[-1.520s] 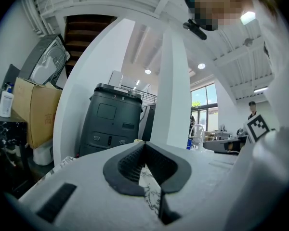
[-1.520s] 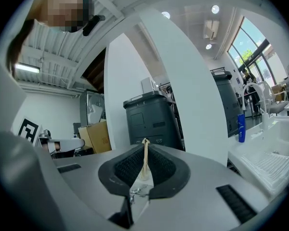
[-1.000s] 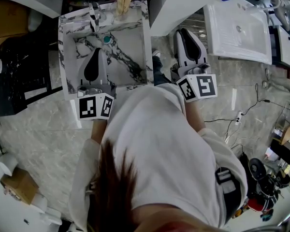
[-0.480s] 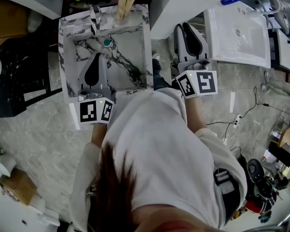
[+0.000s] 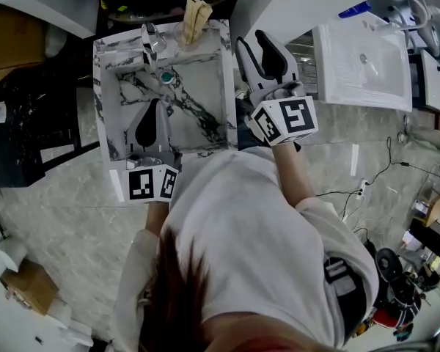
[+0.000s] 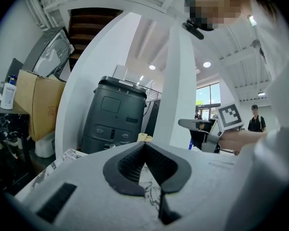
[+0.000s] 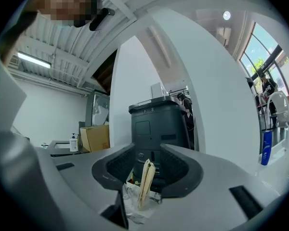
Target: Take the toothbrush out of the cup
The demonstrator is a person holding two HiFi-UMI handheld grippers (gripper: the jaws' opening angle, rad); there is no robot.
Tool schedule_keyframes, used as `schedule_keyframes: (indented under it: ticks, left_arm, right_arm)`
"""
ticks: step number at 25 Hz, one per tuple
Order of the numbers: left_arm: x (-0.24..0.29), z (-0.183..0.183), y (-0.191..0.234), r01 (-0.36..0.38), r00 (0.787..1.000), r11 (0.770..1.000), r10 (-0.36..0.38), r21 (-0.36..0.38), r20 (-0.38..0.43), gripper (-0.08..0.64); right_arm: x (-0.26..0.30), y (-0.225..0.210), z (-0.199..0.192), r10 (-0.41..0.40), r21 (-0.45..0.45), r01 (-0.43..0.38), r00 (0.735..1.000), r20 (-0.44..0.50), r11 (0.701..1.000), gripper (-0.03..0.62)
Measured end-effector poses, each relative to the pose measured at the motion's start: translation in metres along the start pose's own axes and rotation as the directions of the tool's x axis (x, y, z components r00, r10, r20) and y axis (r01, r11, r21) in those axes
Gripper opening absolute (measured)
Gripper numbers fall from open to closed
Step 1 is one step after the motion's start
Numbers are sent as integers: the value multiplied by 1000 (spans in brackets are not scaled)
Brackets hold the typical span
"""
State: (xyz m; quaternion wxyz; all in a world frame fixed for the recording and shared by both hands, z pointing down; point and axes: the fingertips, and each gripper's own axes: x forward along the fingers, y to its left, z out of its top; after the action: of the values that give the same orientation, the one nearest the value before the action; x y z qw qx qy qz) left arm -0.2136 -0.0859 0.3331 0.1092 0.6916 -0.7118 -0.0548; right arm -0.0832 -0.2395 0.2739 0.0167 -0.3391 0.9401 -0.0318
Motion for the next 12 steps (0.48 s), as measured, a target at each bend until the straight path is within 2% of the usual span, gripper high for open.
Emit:
schedule_keyframes:
  ticks: [7,12]
  left_arm:
    - [6,-3,10,-12,1000,1000,12,0,-15,11]
    - [11,-9,15,-21,999,1000,20,-5,-41,11]
  right_arm:
    - [42,4,-18,17,25,-17,999,-29,1000,147]
    - [72,2,-53,7,62,-1,995,-103,998,186]
